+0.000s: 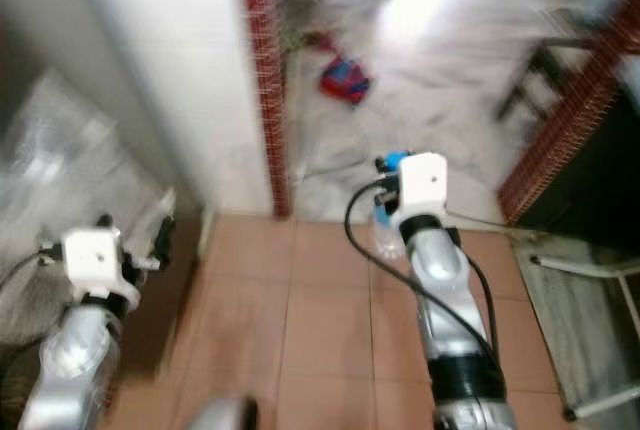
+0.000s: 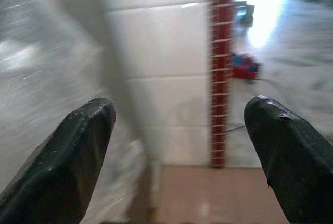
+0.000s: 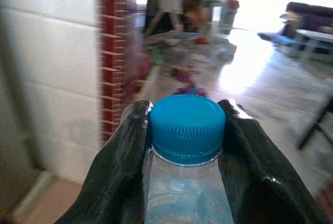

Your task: Restocking fridge

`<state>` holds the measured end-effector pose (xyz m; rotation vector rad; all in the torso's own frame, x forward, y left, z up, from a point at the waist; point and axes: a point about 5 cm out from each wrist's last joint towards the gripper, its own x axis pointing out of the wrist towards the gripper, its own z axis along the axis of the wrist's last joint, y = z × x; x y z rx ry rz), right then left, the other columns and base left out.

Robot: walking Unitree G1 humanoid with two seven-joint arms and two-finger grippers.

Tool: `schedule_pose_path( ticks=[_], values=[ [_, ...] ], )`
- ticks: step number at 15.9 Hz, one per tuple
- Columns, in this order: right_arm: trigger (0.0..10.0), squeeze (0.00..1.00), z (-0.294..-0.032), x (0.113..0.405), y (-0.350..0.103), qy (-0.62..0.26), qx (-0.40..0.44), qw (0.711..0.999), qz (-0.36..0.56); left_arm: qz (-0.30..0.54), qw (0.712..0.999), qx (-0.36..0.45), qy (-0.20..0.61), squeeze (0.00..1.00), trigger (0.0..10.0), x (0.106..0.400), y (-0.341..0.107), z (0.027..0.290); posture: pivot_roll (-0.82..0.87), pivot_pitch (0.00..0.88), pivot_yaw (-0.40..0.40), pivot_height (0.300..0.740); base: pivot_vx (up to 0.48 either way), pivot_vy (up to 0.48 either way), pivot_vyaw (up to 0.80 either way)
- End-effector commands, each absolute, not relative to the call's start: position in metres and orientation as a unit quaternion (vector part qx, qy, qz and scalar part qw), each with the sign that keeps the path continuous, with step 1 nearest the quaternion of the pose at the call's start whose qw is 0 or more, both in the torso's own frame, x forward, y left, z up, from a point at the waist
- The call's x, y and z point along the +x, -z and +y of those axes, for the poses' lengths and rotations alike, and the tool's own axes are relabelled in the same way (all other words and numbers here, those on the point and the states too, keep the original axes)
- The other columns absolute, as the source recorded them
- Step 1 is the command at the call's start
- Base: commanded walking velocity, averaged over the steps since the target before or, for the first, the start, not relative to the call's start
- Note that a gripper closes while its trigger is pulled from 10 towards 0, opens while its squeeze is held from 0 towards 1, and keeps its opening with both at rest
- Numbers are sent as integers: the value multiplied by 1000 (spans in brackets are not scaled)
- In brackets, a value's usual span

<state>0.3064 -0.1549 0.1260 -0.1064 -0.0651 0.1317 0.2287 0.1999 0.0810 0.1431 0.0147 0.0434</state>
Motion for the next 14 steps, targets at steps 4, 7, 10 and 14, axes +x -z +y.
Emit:
schedule_pose_path(
  ticks=[4, 7, 10, 14],
  values=[
    [10000, 0, -143, 314, -136, -86, -50, 994, -55, -18, 994, 92, -49, 0, 10000, 228, -89, 198, 92, 17, -24, 740, 0, 0, 800],
    [10000, 0, -143, 317, -136, -88, -51, 993, -55, -19, 992, 99, -75, 0, 10000, 228, -90, 203, 97, 16, -24, 740, 0, 0, 800],
    [10000, 0, -142, 318, -134, -90, -40, 994, -53, -10, 995, 74, -62, 0, 10000, 229, -89, 201, 95, 16, -22, 740, 0, 0, 0],
    [10000, 0, -141, 320, -133, -91, -39, 994, -52, -2, 997, 57, -49, 0, 10000, 232, -88, 199, 93, 19, -26, 740, 0, 478, 0]
  ],
)
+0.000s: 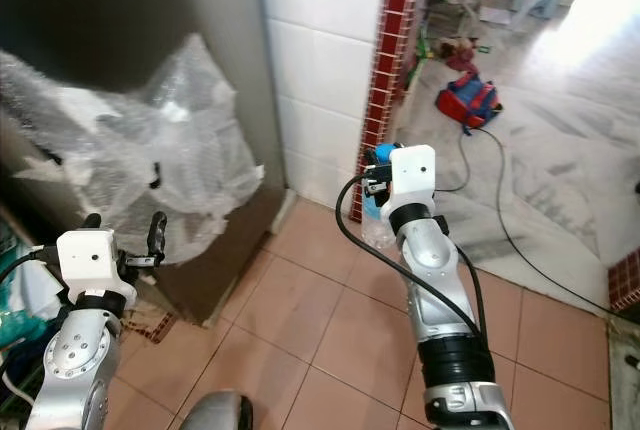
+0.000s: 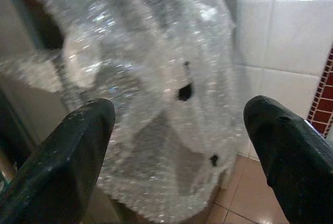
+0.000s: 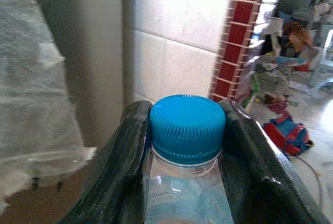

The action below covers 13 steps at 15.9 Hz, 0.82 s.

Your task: Restocking fridge

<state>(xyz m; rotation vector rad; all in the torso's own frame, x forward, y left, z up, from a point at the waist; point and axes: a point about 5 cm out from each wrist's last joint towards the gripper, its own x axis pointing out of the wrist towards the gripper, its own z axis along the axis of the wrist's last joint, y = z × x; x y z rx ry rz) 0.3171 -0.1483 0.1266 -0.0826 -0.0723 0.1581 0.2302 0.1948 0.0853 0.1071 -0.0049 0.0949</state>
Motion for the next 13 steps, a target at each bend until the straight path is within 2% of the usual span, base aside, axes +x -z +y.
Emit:
schedule_pose_path(
  ticks=[1, 9, 13],
  values=[
    [10000, 0, -141, 320, -133, -91, -39, 994, -52, -1, 997, 56, -49, 0, 10000, 232, -88, 199, 93, 21, -26, 740, 0, 480, 0],
    [10000, 0, -143, 321, -133, -93, -38, 994, -51, -3, 997, 53, -61, 0, 10000, 237, -90, 208, 84, 27, -21, 740, 0, 480, 0],
    [10000, 0, -143, 322, -133, -90, -39, 994, -51, -17, 996, 47, -73, 0, 10000, 247, -97, 215, 80, 33, -18, 740, 0, 72, 0]
  ],
)
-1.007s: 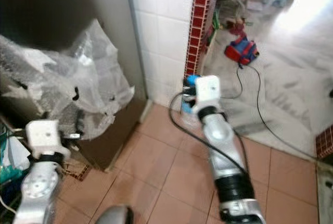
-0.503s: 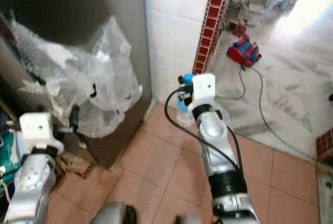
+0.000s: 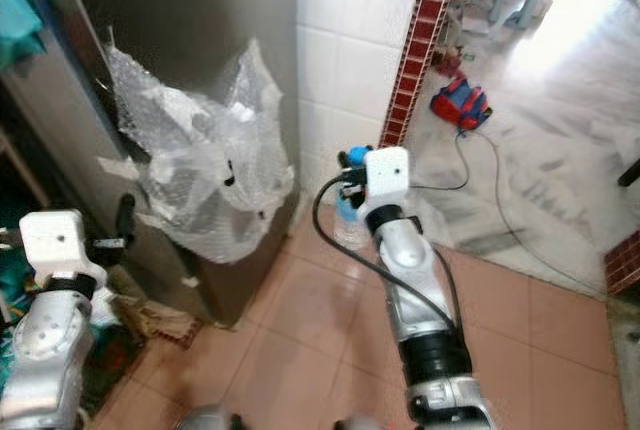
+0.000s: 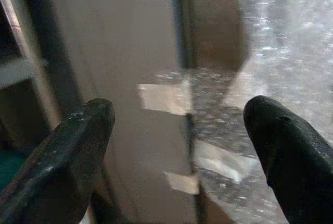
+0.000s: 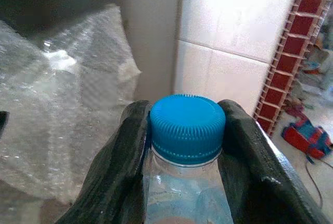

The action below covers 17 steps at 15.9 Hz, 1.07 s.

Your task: Restocking fridge

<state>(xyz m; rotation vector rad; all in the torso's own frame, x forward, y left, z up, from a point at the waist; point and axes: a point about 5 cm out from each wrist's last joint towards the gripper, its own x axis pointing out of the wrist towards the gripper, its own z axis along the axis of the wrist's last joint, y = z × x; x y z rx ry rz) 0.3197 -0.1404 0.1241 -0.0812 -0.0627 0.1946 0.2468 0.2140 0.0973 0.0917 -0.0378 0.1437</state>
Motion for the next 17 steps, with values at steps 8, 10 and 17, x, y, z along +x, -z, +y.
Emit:
schedule_pose_path(
  ticks=[8, 10, 17],
  values=[
    [10000, 0, -143, 321, -135, -86, -41, 994, -55, -32, 998, 15, -61, 0, 10000, 262, -106, 221, 75, 53, 3, 740, 69, 0, -131],
    [10000, 0, -143, 321, -135, -86, -42, 994, -54, -32, 998, 14, -59, 0, 10000, 262, -106, 221, 75, 51, 2, 740, 277, 0, 0],
    [10000, 0, -144, 320, -136, -87, -49, 993, -57, -38, 998, 6, -58, 0, 10000, 285, -115, 223, 54, 55, -6, 740, 79, 0, 0]
  ],
)
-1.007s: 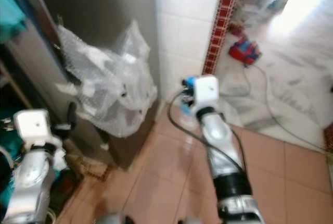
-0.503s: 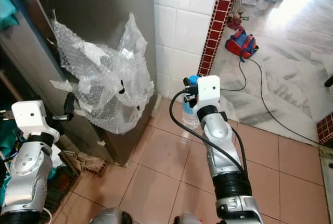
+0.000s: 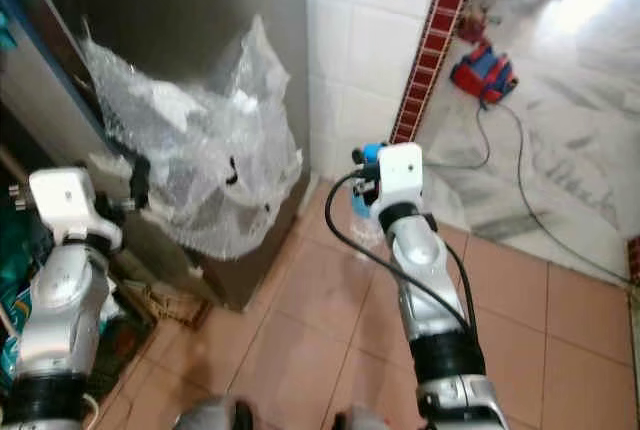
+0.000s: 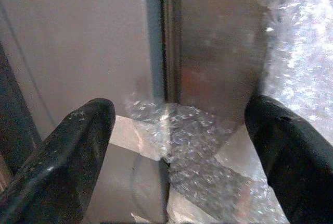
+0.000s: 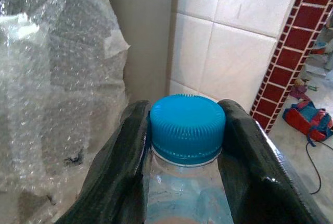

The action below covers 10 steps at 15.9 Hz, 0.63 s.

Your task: Restocking fridge

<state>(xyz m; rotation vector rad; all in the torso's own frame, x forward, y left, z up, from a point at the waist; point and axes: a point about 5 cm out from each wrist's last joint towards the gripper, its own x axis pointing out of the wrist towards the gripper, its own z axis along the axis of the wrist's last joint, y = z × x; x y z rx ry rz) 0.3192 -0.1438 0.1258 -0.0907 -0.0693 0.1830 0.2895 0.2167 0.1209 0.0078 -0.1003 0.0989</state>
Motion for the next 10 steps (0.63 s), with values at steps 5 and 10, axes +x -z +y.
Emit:
schedule_pose_path(
  ticks=[5, 10],
  values=[
    [10000, 0, -154, 311, -137, -78, -63, 993, -57, -49, 998, -22, -36, 0, 10000, 316, -127, 219, 3, 65, -2, 740, 0, 0, 0],
    [10000, 0, -153, 308, -138, -79, -69, 993, -54, -60, 997, -40, -6, 0, 10000, 342, -138, 213, -12, 70, -10, 740, 0, 0, 0]
  ],
)
